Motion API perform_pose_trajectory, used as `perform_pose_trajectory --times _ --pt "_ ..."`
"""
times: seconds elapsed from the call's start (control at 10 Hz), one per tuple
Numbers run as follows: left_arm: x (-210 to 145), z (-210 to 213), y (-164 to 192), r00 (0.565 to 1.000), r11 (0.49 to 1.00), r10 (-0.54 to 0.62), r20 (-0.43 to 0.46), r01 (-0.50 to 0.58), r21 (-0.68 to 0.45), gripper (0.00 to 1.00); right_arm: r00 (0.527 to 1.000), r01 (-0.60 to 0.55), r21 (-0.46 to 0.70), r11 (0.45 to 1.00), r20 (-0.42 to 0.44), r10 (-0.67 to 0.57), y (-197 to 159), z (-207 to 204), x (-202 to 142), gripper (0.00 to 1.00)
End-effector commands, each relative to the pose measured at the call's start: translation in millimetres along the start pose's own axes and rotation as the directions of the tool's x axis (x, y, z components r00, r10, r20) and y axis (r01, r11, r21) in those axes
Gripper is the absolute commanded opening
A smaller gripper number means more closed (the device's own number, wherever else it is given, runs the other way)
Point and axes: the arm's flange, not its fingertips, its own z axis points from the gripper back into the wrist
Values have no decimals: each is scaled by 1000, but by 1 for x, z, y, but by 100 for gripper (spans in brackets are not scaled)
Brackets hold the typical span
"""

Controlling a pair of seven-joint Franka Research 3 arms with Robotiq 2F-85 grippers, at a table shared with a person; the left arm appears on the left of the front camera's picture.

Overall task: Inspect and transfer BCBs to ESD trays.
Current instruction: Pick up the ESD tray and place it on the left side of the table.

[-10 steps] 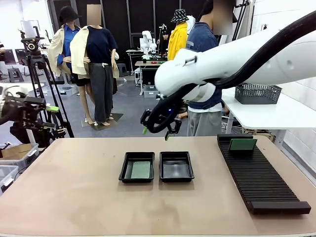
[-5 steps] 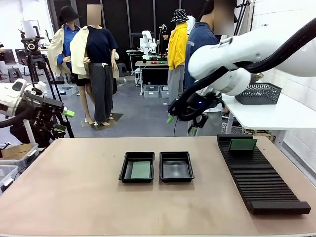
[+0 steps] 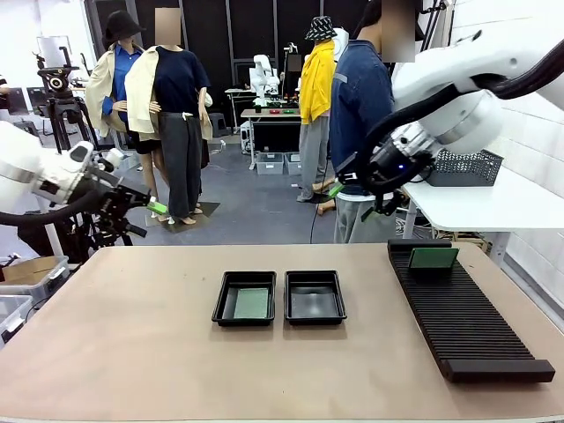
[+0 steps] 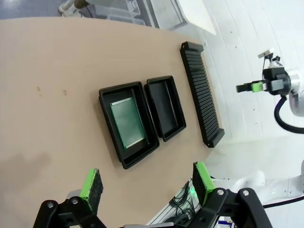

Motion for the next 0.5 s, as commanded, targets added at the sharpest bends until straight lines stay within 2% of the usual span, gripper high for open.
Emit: perform_pose_trajectory --times 0.0,0.4 --pt "8 -18 -19 998 997 12 -60 -7 77 100 999 28 79 997 -24 -26 -30 9 5 100" --pt "3 -55 -50 991 981 -11 -130 36 188 100 998 53 252 966 -47 -43 -78 37 15 100"
